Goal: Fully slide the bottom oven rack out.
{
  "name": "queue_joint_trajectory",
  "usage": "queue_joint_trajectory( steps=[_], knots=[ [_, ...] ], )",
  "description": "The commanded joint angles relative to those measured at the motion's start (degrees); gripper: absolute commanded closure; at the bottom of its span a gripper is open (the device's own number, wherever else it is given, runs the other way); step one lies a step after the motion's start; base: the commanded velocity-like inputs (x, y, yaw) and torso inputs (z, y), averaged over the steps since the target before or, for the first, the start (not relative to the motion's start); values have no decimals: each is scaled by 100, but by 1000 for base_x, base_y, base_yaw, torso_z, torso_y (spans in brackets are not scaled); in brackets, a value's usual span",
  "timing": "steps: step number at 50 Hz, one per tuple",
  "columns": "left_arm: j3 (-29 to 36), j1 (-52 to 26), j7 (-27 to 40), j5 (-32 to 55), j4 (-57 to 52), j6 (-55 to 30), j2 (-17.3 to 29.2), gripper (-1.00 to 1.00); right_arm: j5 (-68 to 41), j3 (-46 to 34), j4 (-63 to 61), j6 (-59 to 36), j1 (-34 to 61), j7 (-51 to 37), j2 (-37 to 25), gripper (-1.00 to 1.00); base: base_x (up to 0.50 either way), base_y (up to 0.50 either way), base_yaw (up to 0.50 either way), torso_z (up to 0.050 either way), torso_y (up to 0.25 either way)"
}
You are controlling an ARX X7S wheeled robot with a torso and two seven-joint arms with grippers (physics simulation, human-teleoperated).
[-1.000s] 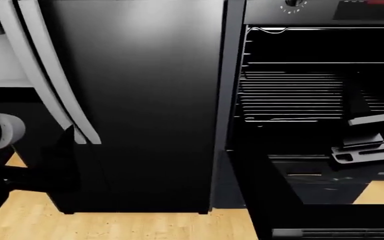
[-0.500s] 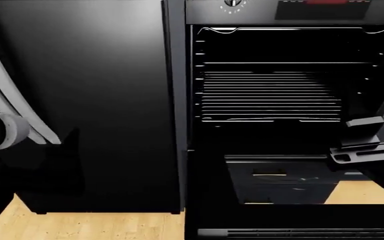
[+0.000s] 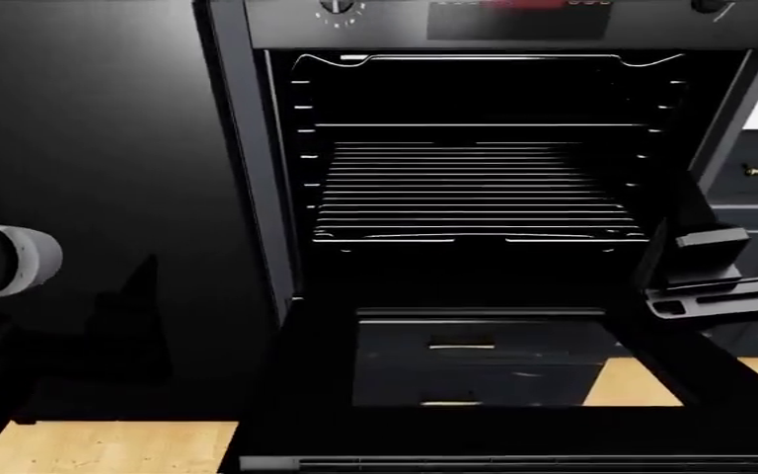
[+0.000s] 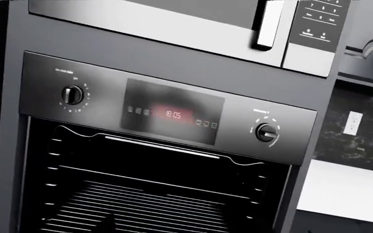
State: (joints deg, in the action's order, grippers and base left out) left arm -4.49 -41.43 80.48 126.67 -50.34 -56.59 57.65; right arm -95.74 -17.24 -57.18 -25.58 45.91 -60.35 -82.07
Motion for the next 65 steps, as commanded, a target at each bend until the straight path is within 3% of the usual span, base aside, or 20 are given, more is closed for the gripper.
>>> queue_joint_trajectory(
  steps=[1,33,65],
  knots=[
    [-32,115,-51,-96,-12,30,-16,-100,28,-46,74,-155,13,-63,154,-100,223,-500,0,0,0],
    [157,40,-171,-278,34,38,-16,-100,-9,-87,89,-366,54,-105,387,-100,344,-394,0,0,0],
    [187,134,-350,-491,146,36,-49,-100,-216,-92,238,-405,41,-57,514,-100,155,-11,0,0,0]
  ],
)
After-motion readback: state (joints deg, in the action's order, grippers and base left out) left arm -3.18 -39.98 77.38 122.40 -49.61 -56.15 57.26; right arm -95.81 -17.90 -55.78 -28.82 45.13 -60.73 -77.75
